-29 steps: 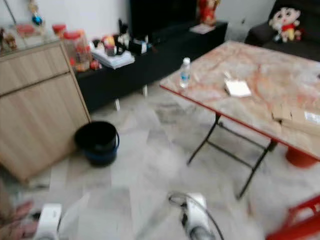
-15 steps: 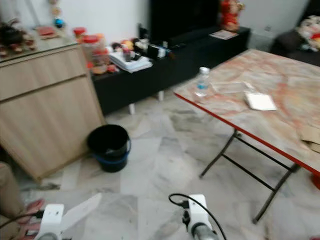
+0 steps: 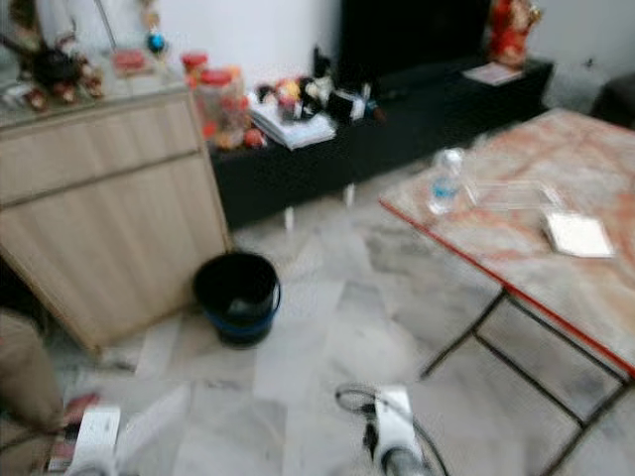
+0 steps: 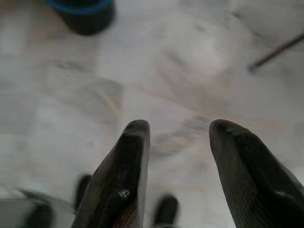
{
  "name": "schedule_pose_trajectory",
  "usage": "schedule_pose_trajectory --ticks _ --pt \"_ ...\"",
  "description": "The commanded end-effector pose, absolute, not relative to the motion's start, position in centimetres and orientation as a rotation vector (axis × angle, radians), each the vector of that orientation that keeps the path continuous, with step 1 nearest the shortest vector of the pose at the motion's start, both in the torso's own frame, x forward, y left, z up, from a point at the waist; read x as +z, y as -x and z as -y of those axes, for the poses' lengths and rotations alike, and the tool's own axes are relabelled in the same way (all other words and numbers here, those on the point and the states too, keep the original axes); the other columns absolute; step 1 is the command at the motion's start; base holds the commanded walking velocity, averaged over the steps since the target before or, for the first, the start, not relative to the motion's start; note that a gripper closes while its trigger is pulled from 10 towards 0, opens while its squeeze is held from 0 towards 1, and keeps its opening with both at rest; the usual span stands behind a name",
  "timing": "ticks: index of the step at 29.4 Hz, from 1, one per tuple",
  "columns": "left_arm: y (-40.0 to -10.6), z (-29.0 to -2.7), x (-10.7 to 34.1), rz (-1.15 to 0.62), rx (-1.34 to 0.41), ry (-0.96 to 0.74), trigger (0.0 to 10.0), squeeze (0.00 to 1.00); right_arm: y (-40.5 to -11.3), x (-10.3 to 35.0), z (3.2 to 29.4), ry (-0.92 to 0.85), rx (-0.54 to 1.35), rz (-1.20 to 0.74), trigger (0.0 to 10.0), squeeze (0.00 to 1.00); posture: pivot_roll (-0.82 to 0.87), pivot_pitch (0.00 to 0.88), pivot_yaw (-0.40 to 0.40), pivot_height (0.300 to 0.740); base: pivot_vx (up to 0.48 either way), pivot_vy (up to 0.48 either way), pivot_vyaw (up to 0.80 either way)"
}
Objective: Picking trash to rubbish bin
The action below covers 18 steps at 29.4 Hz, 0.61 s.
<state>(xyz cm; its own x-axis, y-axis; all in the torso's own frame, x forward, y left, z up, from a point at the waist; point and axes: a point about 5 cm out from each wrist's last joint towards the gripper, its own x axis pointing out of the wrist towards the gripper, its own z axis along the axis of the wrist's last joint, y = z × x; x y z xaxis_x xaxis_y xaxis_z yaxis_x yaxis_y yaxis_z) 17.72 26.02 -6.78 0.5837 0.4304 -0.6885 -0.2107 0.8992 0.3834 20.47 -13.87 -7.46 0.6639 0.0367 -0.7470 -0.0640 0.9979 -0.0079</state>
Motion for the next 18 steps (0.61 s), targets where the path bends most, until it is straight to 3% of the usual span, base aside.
schedule_pose_trajectory --ticks 1,11,18 --pt "-18.52 -25.62 -6.50 -0.848 0.385 -0.259 10.0 0.00 -20.34 -7.51 15.24 0.049 0.022 -0.847 10.0 0.00 0.16 0.064 0.024 0.740 0.386 0.000 0.00" --pt "-18.12 -25.68 -6.67 -0.856 0.392 -0.255 10.0 0.00 -20.23 -7.60 15.13 0.066 0.025 -0.857 10.0 0.00 0.16 0.093 0.019 0.740 0.384 0.000 0.00" --pt "-17.92 -25.75 -6.76 -0.864 0.399 -0.248 10.0 0.00 -20.59 -7.38 15.39 0.056 0.012 -0.841 10.0 0.00 0.15 0.096 0.019 0.740 0.383 0.000 0.80"
